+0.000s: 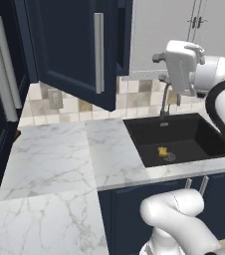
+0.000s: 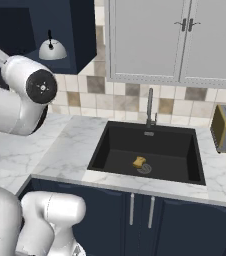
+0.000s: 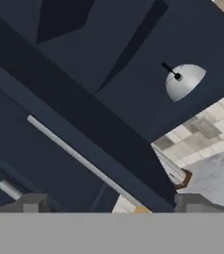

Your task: Open the cabinet, pick the kettle from the cabinet, and place it in the sink.

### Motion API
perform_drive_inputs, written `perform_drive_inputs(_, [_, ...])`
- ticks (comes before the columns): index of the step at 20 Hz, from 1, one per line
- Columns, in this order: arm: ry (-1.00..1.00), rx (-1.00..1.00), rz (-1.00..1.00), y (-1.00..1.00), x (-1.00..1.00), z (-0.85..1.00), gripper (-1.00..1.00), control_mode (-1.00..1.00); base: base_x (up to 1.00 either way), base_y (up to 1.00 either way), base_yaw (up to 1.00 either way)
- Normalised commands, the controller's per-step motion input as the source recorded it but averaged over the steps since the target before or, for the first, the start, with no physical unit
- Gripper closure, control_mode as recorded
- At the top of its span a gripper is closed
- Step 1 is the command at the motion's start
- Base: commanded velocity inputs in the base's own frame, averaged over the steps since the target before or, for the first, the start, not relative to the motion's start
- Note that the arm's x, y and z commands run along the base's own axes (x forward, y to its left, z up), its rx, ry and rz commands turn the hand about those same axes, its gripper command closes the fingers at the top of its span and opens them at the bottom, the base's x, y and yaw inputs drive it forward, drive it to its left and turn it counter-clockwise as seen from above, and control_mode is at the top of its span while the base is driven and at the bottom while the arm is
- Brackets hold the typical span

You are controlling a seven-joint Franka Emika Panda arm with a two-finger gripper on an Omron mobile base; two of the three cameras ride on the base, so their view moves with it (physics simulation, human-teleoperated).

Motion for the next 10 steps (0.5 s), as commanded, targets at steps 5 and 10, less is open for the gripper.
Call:
perform_drive_inputs(5, [0.1, 0.22, 0.2, -0.13, 0.38, 0.0, -1.0, -1.0, 0.0, 0.0, 0.0])
perform_drive_inputs(10, [0.11, 0.2, 0.27, 0.0, 0.37, -0.01, -1.0, -1.0, 0.0, 0.0, 0.0])
